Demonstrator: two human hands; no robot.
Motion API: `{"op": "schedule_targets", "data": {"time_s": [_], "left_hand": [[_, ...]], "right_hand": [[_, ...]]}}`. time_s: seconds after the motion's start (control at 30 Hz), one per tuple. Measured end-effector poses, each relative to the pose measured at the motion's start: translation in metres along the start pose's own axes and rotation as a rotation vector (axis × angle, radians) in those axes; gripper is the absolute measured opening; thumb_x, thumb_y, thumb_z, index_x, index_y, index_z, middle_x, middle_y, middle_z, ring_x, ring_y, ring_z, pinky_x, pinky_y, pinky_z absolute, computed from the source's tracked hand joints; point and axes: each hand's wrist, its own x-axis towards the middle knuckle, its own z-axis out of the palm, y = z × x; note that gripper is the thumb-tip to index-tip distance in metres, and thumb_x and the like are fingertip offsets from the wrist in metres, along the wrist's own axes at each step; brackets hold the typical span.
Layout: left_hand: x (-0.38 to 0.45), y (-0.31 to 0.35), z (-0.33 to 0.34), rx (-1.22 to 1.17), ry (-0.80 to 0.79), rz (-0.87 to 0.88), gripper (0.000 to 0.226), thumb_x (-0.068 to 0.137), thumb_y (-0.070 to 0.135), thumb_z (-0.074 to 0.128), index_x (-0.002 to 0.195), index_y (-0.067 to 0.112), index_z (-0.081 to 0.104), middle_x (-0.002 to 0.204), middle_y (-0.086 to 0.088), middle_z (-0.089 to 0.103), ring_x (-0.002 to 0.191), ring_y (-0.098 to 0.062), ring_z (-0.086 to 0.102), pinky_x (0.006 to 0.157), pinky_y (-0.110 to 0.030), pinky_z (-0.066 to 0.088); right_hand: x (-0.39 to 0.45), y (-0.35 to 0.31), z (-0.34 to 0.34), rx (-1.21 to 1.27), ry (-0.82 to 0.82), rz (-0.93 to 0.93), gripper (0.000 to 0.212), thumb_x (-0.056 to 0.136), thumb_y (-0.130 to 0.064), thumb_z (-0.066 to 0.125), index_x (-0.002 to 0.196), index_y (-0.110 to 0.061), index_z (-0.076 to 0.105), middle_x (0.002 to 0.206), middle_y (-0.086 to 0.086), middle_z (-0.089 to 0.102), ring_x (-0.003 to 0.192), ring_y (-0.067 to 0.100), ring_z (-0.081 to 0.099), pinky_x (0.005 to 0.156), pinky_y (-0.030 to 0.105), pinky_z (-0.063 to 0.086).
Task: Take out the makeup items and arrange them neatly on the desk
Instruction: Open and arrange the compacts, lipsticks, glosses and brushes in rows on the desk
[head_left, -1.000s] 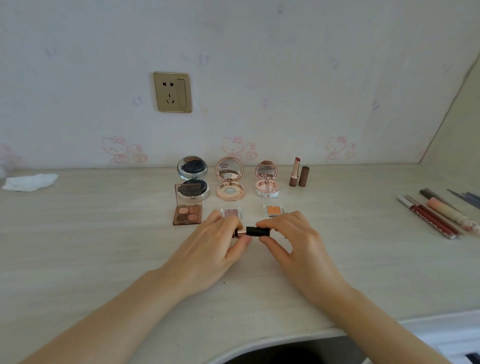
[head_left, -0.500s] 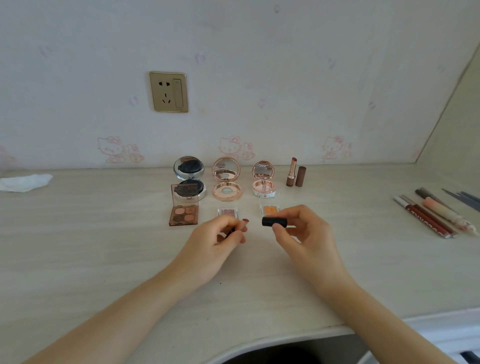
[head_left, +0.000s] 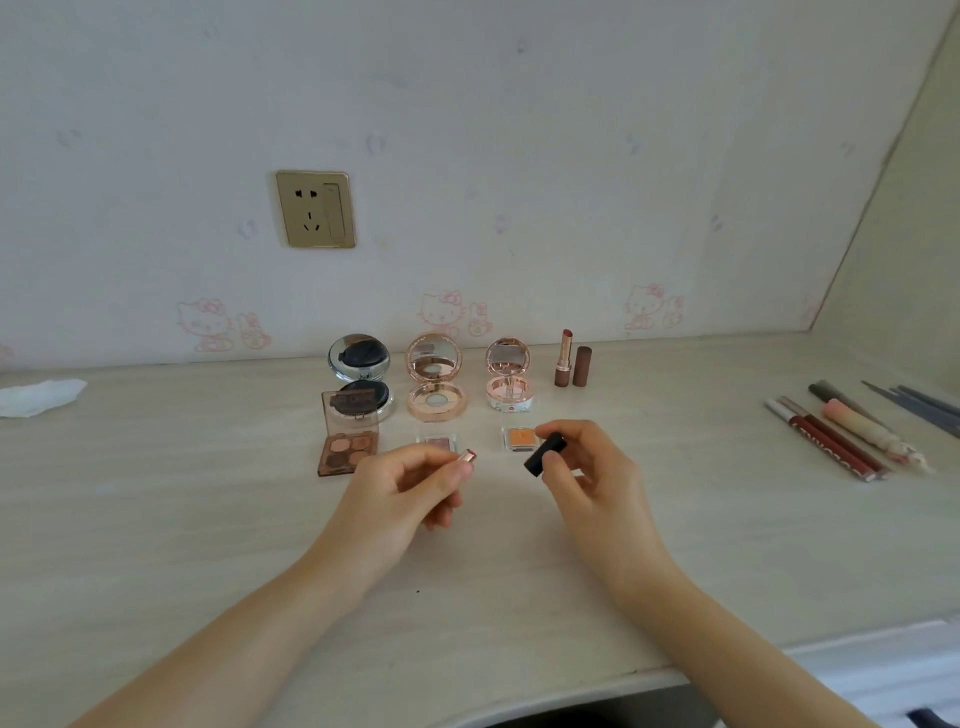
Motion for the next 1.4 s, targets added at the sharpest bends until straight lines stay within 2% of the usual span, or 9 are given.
{"op": "schedule_targets", "data": {"time_s": [0.13, 0.37, 0.53, 0.63, 0.77, 0.87, 1.03, 1.2, 1.4], "left_hand": [[0.007, 0.004, 0.006, -0.077, 0.026, -0.026, 0.011, 0.089, 0.02, 0.064, 0.091, 0.016, 0.075, 0.074, -0.003, 0.069, 0.065, -0.013, 0.062, 0.059, -0.022, 0.049], [0.041, 0.026, 0.043, -0.097, -0.005, -0.037, 0.011, 0.093, 0.009, 0.059, 0.098, 0.009, 0.069, 0.086, -0.007, 0.075, 0.078, -0.016, 0.068, 0.074, -0.026, 0.057], [0.08, 0.047, 0.078, 0.079, -0.06, 0.045, 0.009, 0.092, 0.019, 0.063, 0.098, 0.013, 0.065, 0.088, 0.006, 0.076, 0.088, -0.008, 0.071, 0.081, -0.025, 0.055], [0.107, 0.054, 0.092, 0.18, -0.05, 0.086, 0.007, 0.086, 0.022, 0.07, 0.089, 0.019, 0.065, 0.086, 0.009, 0.076, 0.086, -0.003, 0.07, 0.086, -0.027, 0.051], [0.14, 0.047, 0.106, 0.234, 0.005, 0.049, 0.009, 0.08, 0.02, 0.077, 0.086, 0.021, 0.071, 0.091, 0.001, 0.074, 0.09, -0.017, 0.07, 0.091, -0.039, 0.054], [0.158, 0.04, 0.114, 0.283, 0.021, 0.019, 0.011, 0.078, 0.012, 0.077, 0.082, 0.019, 0.07, 0.088, -0.006, 0.072, 0.09, -0.023, 0.07, 0.087, -0.041, 0.056], [0.172, 0.027, 0.123, 0.399, 0.039, -0.011, 0.017, 0.076, 0.011, 0.077, 0.076, 0.025, 0.068, 0.073, 0.008, 0.069, 0.078, -0.012, 0.067, 0.071, -0.013, 0.05], [0.181, 0.024, 0.129, 0.419, 0.036, -0.053, 0.012, 0.076, 0.004, 0.077, 0.083, 0.012, 0.072, 0.084, -0.009, 0.073, 0.085, -0.023, 0.07, 0.086, -0.041, 0.056], [0.189, 0.025, 0.129, 0.566, 0.016, -0.049, 0.013, 0.071, 0.006, 0.079, 0.078, 0.015, 0.072, 0.082, -0.007, 0.073, 0.083, -0.023, 0.07, 0.084, -0.038, 0.057]], "right_hand": [[0.01, 0.003, -0.014, -0.015, -0.032, 0.05, 0.029, 0.092, -0.013, 0.049, 0.095, -0.039, 0.061, 0.075, -0.019, 0.062, 0.073, 0.014, 0.06, 0.056, 0.012, 0.043], [0.04, 0.015, -0.06, -0.16, 0.018, 0.092, 0.023, 0.091, -0.017, 0.055, 0.107, -0.034, 0.059, 0.085, -0.006, 0.065, 0.079, 0.006, 0.062, 0.064, 0.012, 0.048], [0.075, 0.033, -0.086, -0.147, 0.081, 0.164, 0.019, 0.088, -0.015, 0.062, 0.104, -0.023, 0.057, 0.089, 0.006, 0.068, 0.079, 0.015, 0.061, 0.076, 0.034, 0.052], [0.096, 0.043, -0.095, -0.174, 0.092, 0.196, 0.013, 0.087, -0.017, 0.064, 0.095, -0.024, 0.056, 0.085, 0.0, 0.069, 0.077, 0.015, 0.062, 0.076, 0.042, 0.055], [0.119, 0.056, -0.097, -0.297, 0.05, 0.151, 0.011, 0.089, -0.02, 0.062, 0.095, -0.028, 0.057, 0.081, -0.007, 0.068, 0.081, 0.011, 0.062, 0.058, 0.025, 0.048], [0.13, 0.066, -0.094, -0.393, -0.02, 0.086, 0.016, 0.09, -0.019, 0.06, 0.102, -0.029, 0.057, 0.08, -0.011, 0.064, 0.081, 0.009, 0.061, 0.058, 0.02, 0.044], [0.142, 0.086, -0.087, -0.5, -0.071, 0.087, 0.023, 0.084, -0.025, 0.066, 0.104, -0.03, 0.054, 0.078, -0.018, 0.059, 0.075, 0.002, 0.056, 0.069, 0.025, 0.046], [0.149, 0.098, -0.085, -0.574, -0.08, 0.08, 0.009, 0.079, -0.029, 0.066, 0.085, -0.032, 0.059, 0.077, -0.019, 0.061, 0.078, 0.003, 0.057, 0.068, 0.024, 0.048], [0.152, 0.1, -0.084, -0.589, -0.097, 0.054, 0.009, 0.079, -0.03, 0.066, 0.084, -0.032, 0.059, 0.077, -0.018, 0.062, 0.072, -0.003, 0.052, 0.061, 0.018, 0.041]]}}
